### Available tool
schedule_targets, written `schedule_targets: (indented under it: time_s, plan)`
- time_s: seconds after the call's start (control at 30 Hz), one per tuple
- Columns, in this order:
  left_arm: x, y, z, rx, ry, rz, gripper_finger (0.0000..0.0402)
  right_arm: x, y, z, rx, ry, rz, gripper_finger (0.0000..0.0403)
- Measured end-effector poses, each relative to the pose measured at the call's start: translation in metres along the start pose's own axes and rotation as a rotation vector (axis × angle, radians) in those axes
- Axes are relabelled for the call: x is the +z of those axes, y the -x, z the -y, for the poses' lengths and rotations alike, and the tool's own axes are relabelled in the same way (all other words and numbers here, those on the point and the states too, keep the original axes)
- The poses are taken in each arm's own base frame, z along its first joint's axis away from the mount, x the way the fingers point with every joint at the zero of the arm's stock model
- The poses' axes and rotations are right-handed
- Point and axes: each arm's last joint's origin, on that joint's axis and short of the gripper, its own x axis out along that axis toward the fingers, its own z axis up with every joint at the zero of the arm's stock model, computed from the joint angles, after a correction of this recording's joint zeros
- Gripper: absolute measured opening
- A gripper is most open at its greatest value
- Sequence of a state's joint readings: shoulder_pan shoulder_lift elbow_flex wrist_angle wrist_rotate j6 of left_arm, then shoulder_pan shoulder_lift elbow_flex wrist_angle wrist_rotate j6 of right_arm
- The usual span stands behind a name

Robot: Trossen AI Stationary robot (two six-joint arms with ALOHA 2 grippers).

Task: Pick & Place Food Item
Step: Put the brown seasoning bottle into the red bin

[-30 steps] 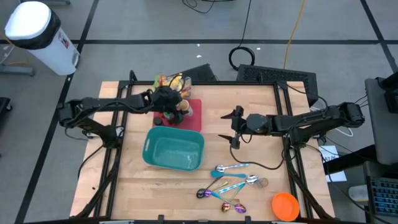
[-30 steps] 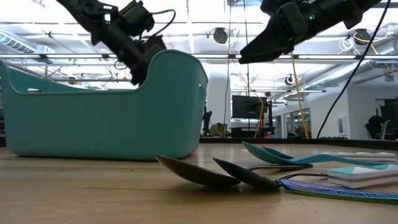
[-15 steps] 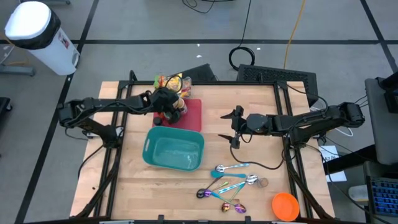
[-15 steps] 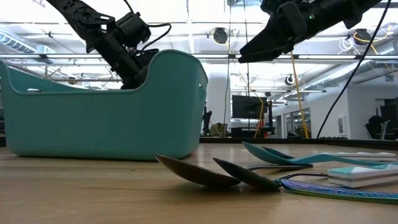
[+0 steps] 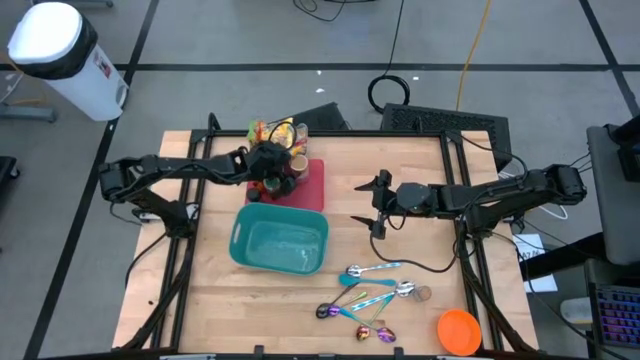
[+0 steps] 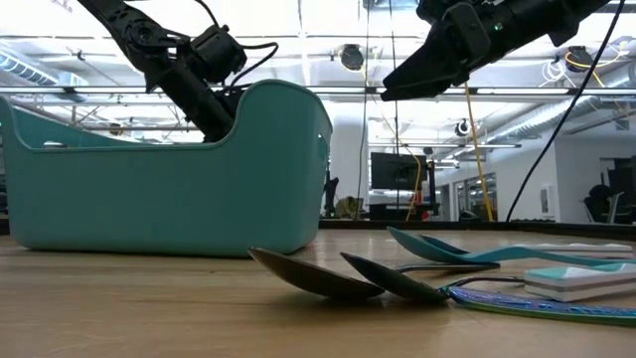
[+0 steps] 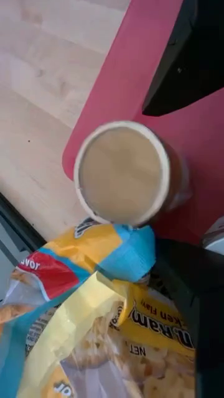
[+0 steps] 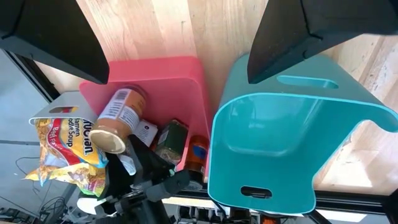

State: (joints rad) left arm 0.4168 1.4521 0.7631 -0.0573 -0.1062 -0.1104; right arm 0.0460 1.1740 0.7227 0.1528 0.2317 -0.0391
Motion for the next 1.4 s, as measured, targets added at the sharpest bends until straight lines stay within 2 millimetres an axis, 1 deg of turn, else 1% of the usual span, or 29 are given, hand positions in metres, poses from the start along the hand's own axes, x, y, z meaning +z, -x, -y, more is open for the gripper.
schedule_targets:
  time_s: [0.2,0.3,0.47,0.53,0.63,0.77,0.97,1.07,1.13,1.23,1.33,1.4]
  plan:
    - [0.0,0.0,0.0,0.004,0.0,-0.002,0.0338,0.0,0.0,0.0,0.0,0.0,0.0,0.0377]
    - [0.003,0.004,0.0,0.001,0.005,0.01,0.0335,0.0,0.0,0.0,-0.001,0.001,0.0,0.0377]
    - [0.014,0.019,0.003,-0.019,0.0,0.046,0.0335,0.0,0.0,0.0,-0.001,-0.013,0.0,0.0377]
    - [0.02,0.029,0.004,-0.027,-0.009,0.081,0.0335,0.0,0.0,0.0,0.001,-0.06,0.0,0.0377]
    - [0.025,0.04,0.006,-0.035,-0.028,0.111,0.0335,0.0,0.0,-0.002,0.008,-0.172,0.0,0.0377]
    - [0.032,0.056,0.007,-0.048,-0.025,0.184,0.0335,-0.001,0.0,-0.002,0.009,-0.237,-0.011,0.0377]
    - [0.034,0.065,0.01,-0.063,-0.03,0.214,0.0335,-0.004,0.001,-0.006,0.142,-0.263,-0.056,0.0377]
    - [0.033,0.064,0.011,-0.062,-0.039,0.205,0.0335,-0.003,0.003,-0.014,0.279,-0.28,-0.065,0.0377]
    - [0.033,0.063,0.011,-0.062,-0.043,0.208,0.0335,0.0,0.005,-0.022,0.366,-0.26,-0.049,0.0377]
    - [0.032,0.061,0.011,-0.06,-0.047,0.197,0.0335,0.002,0.01,-0.037,0.442,-0.21,-0.046,0.0377]
    - [0.034,0.062,0.011,-0.062,-0.045,0.213,0.0335,0.01,0.021,-0.053,0.448,-0.173,-0.161,0.0377]
    - [0.034,0.062,0.011,-0.062,-0.045,0.213,0.0335,0.018,0.032,-0.064,0.386,-0.173,-0.294,0.0377]
